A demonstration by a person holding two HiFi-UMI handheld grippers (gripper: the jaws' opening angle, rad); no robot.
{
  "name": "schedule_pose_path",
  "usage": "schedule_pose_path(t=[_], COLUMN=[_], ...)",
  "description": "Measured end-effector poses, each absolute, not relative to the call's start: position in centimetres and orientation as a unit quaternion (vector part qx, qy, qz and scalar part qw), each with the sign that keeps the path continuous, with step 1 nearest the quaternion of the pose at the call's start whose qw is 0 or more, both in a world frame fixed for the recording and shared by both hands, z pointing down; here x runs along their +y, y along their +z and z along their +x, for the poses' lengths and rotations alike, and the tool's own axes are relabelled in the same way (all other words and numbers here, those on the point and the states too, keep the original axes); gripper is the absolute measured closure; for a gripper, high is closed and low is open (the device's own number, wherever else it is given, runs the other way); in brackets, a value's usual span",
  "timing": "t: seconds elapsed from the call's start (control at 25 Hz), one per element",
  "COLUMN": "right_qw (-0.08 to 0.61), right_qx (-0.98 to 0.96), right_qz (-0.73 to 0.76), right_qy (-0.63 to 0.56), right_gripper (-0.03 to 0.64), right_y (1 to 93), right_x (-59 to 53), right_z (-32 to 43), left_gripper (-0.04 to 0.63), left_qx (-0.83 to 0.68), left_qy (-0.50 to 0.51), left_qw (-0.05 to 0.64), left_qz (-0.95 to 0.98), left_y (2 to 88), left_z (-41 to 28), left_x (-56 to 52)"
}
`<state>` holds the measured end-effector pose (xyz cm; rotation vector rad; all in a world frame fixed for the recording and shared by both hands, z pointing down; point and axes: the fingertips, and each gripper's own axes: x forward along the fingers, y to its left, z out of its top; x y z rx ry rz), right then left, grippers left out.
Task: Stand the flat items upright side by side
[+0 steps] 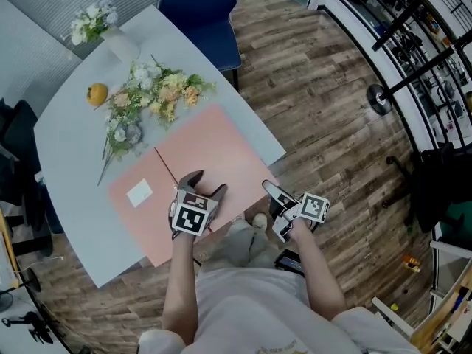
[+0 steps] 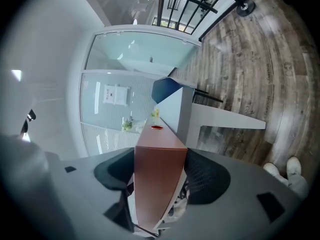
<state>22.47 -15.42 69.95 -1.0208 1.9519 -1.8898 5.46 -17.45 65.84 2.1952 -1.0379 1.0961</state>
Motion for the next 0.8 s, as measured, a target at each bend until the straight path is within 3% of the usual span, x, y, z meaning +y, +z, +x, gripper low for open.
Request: schedule_pose_path(t=[0.8], right_qw=[0.110], right_qx=[0.728], right_qz=[-0.349], right_qy=[-0.580], right_gripper=[0.299], right_y=[64.5], right_x=[-16.9], right_z=[22.1], left_gripper=[0.307], left_qx=[-0.386], left_qy=[0.360], left_qw=[0.264], left_qz=[0.807], left_y=[64.4], left_z=[5.7], left_x=[-17.8])
